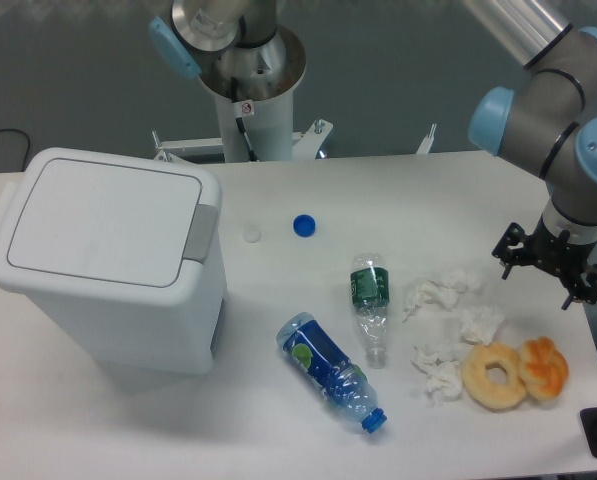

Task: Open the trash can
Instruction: 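Move the gripper from beside the bagel up over the green-capped bottle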

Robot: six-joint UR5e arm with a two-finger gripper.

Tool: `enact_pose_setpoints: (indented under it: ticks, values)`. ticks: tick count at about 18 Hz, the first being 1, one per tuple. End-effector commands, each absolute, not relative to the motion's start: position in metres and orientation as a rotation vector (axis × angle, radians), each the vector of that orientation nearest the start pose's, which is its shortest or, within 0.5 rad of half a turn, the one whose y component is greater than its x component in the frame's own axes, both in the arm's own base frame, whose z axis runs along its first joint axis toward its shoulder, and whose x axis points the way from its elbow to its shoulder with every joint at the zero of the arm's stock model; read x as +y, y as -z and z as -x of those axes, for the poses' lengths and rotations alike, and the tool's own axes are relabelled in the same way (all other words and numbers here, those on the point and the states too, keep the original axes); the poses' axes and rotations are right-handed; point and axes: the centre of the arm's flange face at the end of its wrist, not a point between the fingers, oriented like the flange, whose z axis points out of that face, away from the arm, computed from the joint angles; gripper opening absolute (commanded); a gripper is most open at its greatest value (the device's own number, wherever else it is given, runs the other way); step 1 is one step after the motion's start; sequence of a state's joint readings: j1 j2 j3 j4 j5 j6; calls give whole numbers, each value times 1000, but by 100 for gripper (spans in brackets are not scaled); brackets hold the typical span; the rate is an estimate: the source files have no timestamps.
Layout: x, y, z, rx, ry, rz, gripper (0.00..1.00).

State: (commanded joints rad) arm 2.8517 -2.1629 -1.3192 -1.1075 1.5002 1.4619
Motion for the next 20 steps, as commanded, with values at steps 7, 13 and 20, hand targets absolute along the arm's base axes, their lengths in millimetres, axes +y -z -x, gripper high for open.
enact_pose_setpoints:
  ticks: [7, 13, 20]
  values:
    - [354, -301, 641, 300, -170, 3030, 100]
    - [370, -303, 625, 144, -155, 3038, 100]
    - [408, -328, 588, -93, -125, 3026, 100]
